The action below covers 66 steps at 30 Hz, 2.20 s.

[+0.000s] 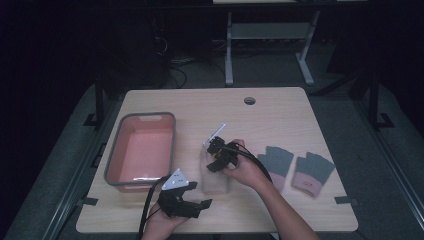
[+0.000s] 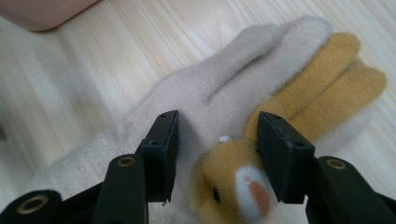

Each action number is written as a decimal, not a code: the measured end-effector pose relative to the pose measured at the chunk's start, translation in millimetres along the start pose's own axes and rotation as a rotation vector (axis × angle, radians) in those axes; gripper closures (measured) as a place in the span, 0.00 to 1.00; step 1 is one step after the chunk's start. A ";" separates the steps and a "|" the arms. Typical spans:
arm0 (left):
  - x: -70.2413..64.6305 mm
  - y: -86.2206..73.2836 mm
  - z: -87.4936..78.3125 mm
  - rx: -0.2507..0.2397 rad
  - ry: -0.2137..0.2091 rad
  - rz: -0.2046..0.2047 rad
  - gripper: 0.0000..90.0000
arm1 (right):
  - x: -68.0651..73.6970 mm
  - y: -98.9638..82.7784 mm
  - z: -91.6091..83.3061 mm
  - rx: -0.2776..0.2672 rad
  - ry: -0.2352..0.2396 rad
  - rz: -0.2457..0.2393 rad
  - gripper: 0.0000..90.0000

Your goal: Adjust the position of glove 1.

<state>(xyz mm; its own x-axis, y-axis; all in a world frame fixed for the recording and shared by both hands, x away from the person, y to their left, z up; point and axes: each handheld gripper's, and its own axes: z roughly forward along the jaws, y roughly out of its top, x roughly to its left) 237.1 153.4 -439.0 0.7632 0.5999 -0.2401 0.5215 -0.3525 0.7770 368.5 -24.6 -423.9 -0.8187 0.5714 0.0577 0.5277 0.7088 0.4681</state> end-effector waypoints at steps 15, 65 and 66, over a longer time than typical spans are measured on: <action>6.4 21.2 25.7 0.042 0.005 -0.086 0.21 | -8.9 -31.6 -30.7 -0.118 0.055 0.137 0.48; 37.5 25.6 68.0 0.105 -0.055 -0.453 0.72 | -19.7 -115.2 1.4 -0.323 0.365 0.746 0.90; 37.5 25.4 67.6 0.102 -0.059 -0.456 0.73 | -20.4 -116.0 1.3 -0.327 0.373 0.749 0.91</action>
<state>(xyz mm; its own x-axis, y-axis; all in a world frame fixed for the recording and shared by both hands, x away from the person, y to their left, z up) 304.8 118.4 -467.6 0.4660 0.6694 -0.5786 0.8413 -0.1326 0.5241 324.3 -117.9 -480.6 -0.3366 0.6245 0.7048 0.9086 0.0191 0.4171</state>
